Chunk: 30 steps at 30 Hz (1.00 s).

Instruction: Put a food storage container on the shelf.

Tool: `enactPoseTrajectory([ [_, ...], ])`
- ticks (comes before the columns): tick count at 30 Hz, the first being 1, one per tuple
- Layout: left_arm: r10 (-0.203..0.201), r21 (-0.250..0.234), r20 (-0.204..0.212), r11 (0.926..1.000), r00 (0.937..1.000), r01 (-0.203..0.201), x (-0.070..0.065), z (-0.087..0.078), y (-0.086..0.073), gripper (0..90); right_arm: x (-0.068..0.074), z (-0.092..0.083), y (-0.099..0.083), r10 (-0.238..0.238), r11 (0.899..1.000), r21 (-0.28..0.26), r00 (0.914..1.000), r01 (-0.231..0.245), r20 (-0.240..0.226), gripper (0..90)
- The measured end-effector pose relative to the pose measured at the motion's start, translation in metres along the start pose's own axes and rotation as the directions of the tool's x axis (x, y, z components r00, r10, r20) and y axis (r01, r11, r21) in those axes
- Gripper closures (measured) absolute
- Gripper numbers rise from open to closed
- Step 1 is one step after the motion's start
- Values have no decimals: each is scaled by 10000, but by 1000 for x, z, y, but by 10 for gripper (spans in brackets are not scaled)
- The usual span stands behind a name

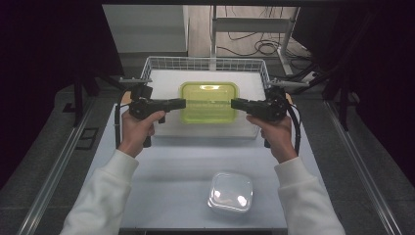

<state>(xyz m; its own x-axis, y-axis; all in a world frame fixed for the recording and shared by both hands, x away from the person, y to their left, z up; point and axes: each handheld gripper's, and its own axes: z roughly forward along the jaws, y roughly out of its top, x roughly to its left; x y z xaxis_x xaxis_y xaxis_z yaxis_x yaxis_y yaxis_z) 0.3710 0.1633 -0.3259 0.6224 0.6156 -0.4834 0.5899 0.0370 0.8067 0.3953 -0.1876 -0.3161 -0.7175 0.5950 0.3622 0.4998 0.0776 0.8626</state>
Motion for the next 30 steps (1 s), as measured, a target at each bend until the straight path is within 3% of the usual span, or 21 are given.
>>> enactPoseTrajectory([
  [9, -2, 140, -118, 9999, 9999, 4, 12, 7, 26, 800, -9, 9, 23, 93, 9999, 48, 9999, -94, 144, 787],
  [19, -583, 424, 10, 9974, 9983, 582, 35, 22, 47, 801, -28, 26, 41, 548, 9981, 256, 9983, -553, 211, 785],
  [30, -1368, 704, 34, 9882, 9906, 1362, 58, 39, 51, 803, -47, 40, 46, 1247, 9898, 660, 9919, -1261, 244, 781],
])
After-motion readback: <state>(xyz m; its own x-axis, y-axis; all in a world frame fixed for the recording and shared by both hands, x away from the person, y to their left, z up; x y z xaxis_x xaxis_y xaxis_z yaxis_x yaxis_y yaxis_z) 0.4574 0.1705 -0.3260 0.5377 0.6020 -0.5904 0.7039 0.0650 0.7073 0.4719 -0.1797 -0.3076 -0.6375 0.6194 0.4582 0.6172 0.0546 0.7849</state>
